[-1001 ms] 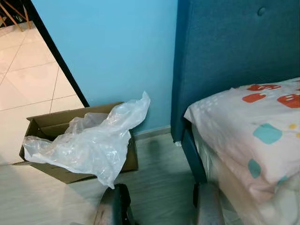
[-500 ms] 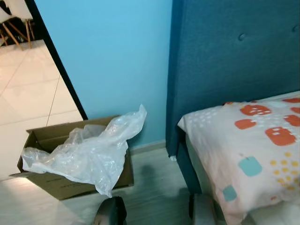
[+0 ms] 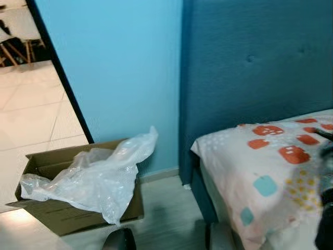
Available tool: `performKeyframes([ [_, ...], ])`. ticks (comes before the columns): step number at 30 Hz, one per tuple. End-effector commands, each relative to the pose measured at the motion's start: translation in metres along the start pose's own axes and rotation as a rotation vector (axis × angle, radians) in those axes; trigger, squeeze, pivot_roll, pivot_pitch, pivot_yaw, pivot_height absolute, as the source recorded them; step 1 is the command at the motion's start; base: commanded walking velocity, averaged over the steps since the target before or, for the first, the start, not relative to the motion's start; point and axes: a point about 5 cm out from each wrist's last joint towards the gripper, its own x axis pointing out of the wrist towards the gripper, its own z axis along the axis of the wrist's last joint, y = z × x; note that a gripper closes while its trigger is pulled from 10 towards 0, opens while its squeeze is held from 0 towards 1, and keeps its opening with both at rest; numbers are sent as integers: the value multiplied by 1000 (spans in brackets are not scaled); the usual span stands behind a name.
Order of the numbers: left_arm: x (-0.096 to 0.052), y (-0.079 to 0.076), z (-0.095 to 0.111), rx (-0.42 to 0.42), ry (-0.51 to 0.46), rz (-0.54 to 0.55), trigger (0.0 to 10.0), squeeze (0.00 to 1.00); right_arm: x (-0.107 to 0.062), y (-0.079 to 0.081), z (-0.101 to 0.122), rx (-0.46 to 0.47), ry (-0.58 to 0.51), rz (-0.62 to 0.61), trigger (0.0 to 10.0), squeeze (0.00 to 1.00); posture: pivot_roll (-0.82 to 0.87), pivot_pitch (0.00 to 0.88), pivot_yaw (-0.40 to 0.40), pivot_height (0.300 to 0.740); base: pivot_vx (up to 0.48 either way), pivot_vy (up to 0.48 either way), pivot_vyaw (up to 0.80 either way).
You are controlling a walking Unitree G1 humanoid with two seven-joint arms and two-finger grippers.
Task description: Clean up the room
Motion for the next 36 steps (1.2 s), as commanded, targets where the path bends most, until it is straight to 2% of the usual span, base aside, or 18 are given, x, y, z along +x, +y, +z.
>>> performKeyframes([
  [1,4,-12,29,-18,-93,-30,10000,0,-8,20,-25,14,74,112,10000,0,-71,0,41,494,0,0,0],
  [2,4,-12,49,-89,-161,-11,10000,0,-29,66,-68,37,192,285,10000,0,-78,0,37,504,0,0,0],
  [3,4,-12,49,-89,-161,-11,10000,0,-29,66,-68,37,192,285,10000,0,-78,0,37,504,0,0,0],
  [4,3,-8,62,-123,-208,10,10000,0,-39,79,-83,36,237,340,10000,0,-82,0,33,509,0,0,0],
  [7,3,-5,69,-144,-237,23,10000,0,-44,86,-90,40,259,374,10000,0,-83,0,32,514,0,0,0],
  [10,-6,13,117,-257,-416,83,10000,0,-70,117,-115,53,326,547,10000,0,-80,0,10,529,0,0,0],
  [12,-13,24,139,-278,-497,113,10000,0,-82,129,-125,56,355,623,10000,0,-75,0,4,539,0,0,0],
  [18,-19,33,153,-260,-543,158,10000,0,-91,137,-132,37,385,681,10000,0,-70,0,1,554,0,0,0],
  [22,-18,33,151,-275,-540,152,10000,0,-97,141,-138,21,414,709,10000,0,-64,0,-2,564,0,0,0],
  [24,-13,25,139,-291,-500,103,10000,0,-102,142,-144,2,442,719,10000,0,-62,0,-3,574,0,0,0],
  [26,-6,9,121,-275,-423,19,10000,0,-107,138,-151,-31,482,707,10000,0,-62,0,-3,589,0,0,0],
  [27,-6,9,121,-275,-423,19,10000,0,-107,138,-151,-31,482,707,10000,0,-62,0,-3,589,0,0,0],
  [29,0,-9,97,-223,-317,-69,10000,0,-111,132,-158,-71,524,692,10000,0,-59,0,-7,599,0,0,0],
  [32,2,-13,89,-206,-286,-92,10000,0,-113,131,-160,-83,533,690,10000,0,-59,0,-6,604,0,0,0],
  [34,5,-26,55,-36,-138,-149,10000,0,-115,129,-164,-127,554,703,10000,0,-62,0,-5,614,0,0,0],
  [36,5,-26,55,-36,-138,-149,10000,0,-115,129,-164,-127,554,703,10000,0,-62,0,-5,614,0,0,0],
])
